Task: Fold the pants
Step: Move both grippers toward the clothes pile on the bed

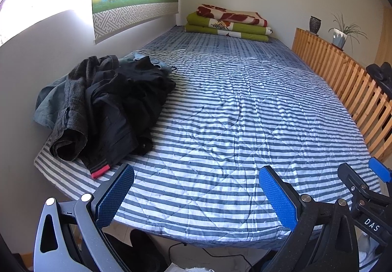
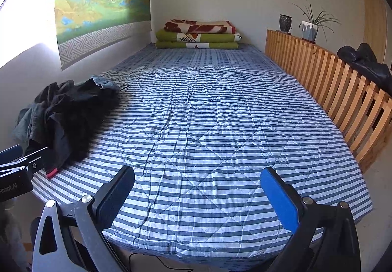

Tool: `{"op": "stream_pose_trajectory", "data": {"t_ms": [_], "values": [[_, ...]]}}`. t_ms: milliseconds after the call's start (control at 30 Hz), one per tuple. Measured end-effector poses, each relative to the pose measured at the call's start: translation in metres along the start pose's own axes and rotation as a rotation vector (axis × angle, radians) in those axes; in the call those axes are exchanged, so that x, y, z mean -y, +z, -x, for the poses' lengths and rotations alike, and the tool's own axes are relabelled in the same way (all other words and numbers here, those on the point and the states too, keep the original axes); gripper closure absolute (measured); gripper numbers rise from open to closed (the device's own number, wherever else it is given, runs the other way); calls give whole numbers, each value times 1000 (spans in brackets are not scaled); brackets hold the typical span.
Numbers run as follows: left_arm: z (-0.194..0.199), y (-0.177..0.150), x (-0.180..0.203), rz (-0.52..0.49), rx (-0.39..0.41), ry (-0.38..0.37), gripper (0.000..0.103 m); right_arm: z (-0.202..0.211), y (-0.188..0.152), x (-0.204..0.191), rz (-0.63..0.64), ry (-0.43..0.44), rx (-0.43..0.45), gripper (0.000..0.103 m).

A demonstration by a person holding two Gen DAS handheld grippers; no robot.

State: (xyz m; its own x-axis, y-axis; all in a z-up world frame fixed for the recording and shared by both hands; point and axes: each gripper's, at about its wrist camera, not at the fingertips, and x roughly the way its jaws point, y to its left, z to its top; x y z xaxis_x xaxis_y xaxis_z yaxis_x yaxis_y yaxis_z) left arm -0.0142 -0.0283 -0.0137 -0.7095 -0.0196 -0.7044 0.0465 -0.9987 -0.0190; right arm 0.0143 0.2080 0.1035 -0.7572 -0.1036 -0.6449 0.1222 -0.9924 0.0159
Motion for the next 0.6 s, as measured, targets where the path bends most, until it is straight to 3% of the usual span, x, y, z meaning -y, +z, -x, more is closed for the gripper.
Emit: {"op": "stream_pose_trajectory", "data": {"t_ms": [600], "values": [[-15,11,-10,10,5,18,0,-17,10,-15,4,34,-10,7]]}}
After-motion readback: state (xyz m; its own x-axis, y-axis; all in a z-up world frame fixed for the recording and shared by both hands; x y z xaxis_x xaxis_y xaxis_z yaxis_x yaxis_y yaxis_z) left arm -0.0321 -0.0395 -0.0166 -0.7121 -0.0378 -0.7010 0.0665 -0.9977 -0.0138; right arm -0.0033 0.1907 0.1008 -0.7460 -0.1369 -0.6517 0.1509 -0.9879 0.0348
